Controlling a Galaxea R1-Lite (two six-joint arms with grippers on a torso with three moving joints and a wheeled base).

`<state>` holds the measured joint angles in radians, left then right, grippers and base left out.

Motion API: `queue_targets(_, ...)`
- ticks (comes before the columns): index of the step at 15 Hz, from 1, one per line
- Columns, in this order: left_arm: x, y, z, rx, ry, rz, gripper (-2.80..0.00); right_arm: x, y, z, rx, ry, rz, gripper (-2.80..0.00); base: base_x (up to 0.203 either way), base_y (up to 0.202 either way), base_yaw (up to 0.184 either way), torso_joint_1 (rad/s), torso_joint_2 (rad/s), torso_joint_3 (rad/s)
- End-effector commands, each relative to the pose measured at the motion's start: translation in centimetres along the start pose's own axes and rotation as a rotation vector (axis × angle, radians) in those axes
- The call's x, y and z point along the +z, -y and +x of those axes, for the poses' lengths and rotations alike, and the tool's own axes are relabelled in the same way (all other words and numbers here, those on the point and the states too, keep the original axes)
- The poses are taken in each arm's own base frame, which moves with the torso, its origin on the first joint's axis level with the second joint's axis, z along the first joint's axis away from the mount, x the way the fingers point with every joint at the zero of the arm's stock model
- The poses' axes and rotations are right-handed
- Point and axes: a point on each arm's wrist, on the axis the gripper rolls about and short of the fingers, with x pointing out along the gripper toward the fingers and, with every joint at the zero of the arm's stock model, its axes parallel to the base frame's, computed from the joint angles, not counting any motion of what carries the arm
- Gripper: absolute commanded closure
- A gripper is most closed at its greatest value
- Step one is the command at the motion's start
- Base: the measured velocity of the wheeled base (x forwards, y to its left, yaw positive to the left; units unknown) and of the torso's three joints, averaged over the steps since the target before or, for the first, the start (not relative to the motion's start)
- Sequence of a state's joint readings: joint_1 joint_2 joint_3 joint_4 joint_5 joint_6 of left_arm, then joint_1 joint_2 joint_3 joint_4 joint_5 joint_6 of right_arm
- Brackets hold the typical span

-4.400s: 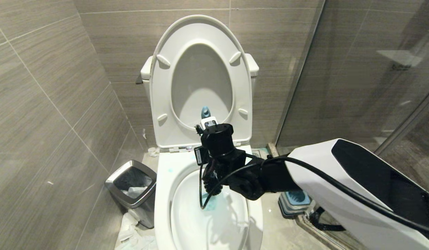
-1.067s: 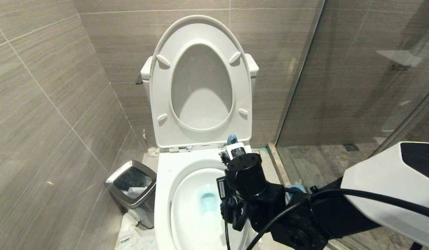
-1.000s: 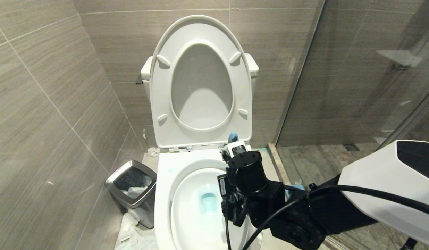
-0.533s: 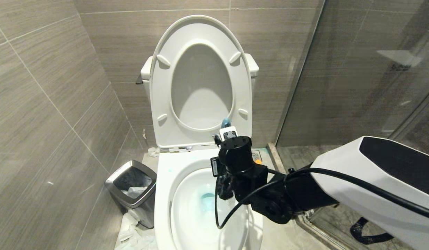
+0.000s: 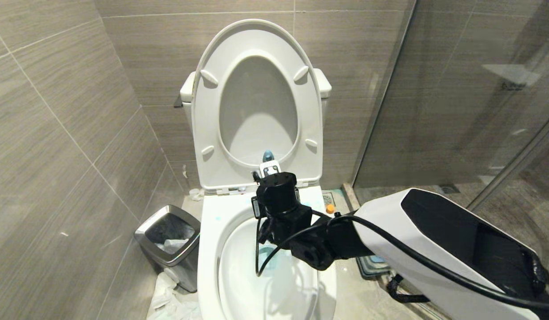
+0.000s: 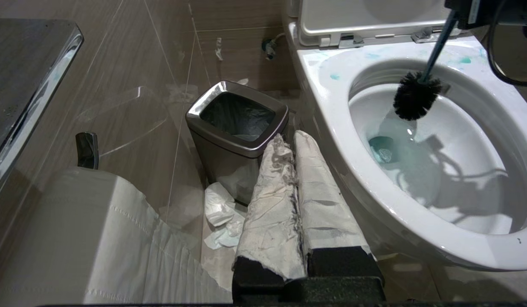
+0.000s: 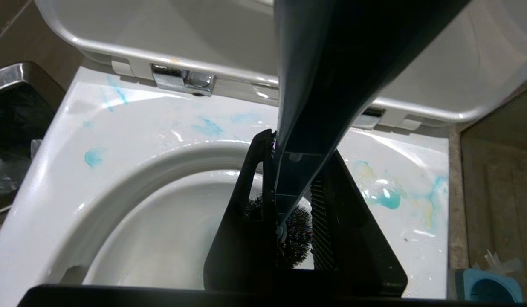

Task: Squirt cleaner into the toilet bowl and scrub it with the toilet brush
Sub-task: Scrub the toilet bowl

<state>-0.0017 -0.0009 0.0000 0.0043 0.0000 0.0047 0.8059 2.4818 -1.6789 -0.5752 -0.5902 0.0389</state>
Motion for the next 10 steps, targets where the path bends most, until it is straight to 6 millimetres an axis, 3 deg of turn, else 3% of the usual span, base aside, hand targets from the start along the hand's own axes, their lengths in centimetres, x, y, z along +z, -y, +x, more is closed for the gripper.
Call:
queue_targets(1,0.0,0.0,0.0,0.000,-0.001,0.000,0.00,-0.5,-1.2,1.2,0.005,0.004,0.001,0.00,0.000,0.000,0.000,0.000,0.00,0.000)
queue_targets(6,0.0,0.0,0.0,0.000,-0.001,0.000,0.00,-1.1,-4.5,1.5,0.060,-0.014,-0.024,0.00,0.000,0.000,0.000,0.000,0.00,0.000)
queue_targets(10,0.0,0.0,0.0,0.000,-0.001,0.000,0.00,-2.3,-6.8,0.2,0.119,-0.031,-0.047,0.00,0.000,0.000,0.000,0.000,0.00,0.000)
